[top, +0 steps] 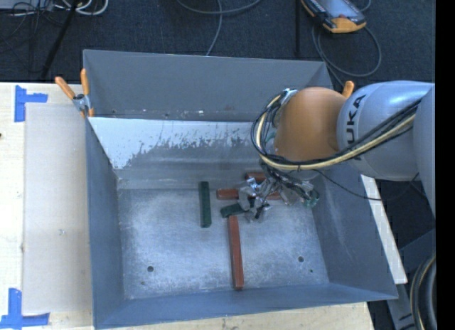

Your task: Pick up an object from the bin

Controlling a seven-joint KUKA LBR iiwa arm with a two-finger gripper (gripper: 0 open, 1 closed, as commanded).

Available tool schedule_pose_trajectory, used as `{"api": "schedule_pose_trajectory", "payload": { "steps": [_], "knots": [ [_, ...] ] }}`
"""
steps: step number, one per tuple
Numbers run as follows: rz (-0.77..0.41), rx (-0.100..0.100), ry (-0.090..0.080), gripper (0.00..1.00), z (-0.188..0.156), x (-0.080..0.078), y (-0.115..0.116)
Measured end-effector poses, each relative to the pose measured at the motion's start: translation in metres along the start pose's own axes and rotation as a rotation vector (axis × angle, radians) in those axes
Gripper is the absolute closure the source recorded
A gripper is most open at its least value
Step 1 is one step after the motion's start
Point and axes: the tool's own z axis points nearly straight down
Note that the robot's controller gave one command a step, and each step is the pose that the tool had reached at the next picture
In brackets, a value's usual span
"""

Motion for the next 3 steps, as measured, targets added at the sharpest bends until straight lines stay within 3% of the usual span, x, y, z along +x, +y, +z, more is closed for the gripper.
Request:
{"api": "schedule_pose_trajectory", "payload": {
  "steps": [1,2,3],
  "knots": [
    [-0.091,0.001,0.007,1.00,-0.043,-0.003,0.007],
    [-0.088,-0.001,0.011,0.00,-0.041,-0.001,0.006],
    [-0.295,0.000,0.011,0.00,-0.053,0.016,-0.045]
  ]
}}
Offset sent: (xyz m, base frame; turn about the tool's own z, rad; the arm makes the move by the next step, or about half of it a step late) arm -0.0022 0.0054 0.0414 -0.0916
